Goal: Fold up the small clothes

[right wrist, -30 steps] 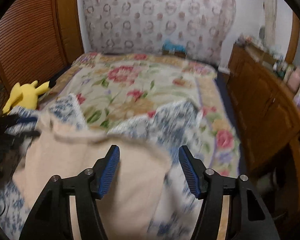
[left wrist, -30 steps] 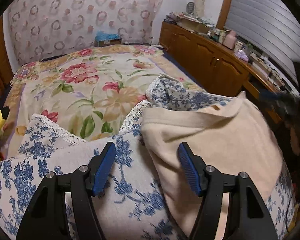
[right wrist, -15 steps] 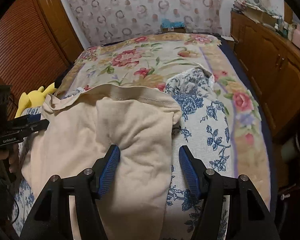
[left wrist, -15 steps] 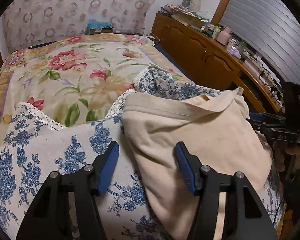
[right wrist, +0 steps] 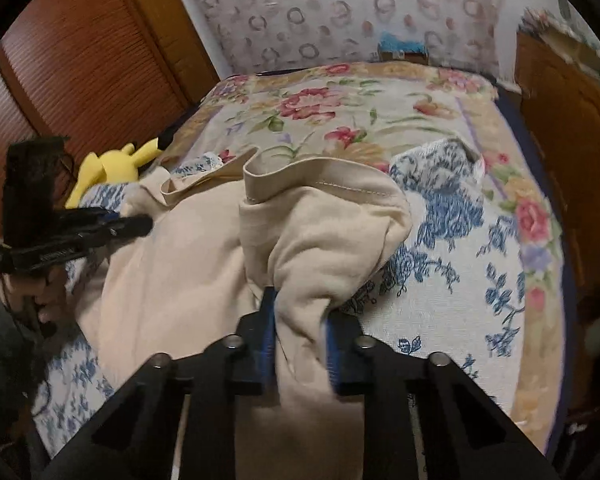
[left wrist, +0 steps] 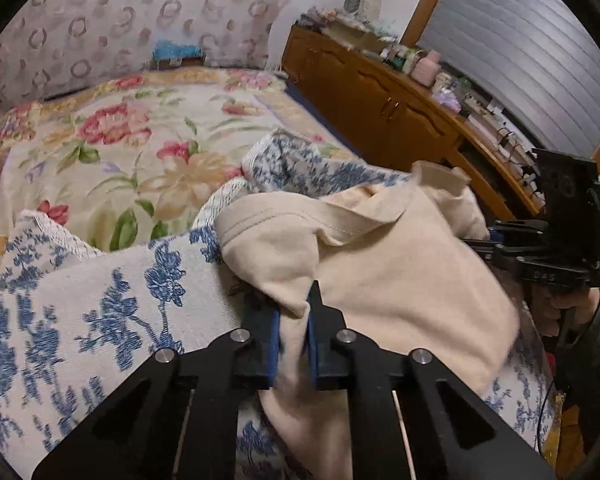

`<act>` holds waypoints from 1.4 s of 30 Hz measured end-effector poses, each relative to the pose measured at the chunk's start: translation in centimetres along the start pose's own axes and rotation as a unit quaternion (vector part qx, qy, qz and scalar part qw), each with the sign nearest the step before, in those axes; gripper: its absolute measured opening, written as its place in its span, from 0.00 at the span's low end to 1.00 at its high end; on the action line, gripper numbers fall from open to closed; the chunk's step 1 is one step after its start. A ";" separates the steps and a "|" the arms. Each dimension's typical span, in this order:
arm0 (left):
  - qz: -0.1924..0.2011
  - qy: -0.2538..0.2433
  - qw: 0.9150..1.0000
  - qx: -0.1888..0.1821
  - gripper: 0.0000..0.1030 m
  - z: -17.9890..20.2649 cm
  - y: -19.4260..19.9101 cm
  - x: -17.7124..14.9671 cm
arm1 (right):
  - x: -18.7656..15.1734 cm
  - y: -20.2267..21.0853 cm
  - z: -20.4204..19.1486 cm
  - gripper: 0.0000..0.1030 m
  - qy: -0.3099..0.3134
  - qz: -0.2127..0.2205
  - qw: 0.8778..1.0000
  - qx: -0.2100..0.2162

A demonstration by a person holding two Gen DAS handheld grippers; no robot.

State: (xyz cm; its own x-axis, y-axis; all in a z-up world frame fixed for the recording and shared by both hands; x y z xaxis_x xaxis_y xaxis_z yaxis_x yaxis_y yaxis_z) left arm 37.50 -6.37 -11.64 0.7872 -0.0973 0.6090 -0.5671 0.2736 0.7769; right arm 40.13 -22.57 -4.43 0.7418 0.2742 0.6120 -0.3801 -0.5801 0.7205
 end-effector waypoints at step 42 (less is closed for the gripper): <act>0.116 0.244 0.931 0.244 0.22 -25.5 22.0 -21.0 | 16.0 -26.2 -35.0 0.28 0.301 -0.024 0.950 0.085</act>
State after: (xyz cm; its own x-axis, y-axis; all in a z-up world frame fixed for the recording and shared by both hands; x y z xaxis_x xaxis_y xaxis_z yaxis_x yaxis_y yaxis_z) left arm 14.72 26.10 -11.44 0.5792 0.3887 0.7165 -0.6843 -0.2459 0.6865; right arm 42.61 23.91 -2.09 0.2863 0.6621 0.6925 -0.2206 -0.6578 0.7202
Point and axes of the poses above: each gripper's, at about its wrist camera, not at the fingertips, and y roughly against the way its jaws point, z to its right, x to its top, the point moved 5 cm from there along -y, roughly the way its jaws point, and after that the axes turned 11 degrees about x, right-handed, at the moved point
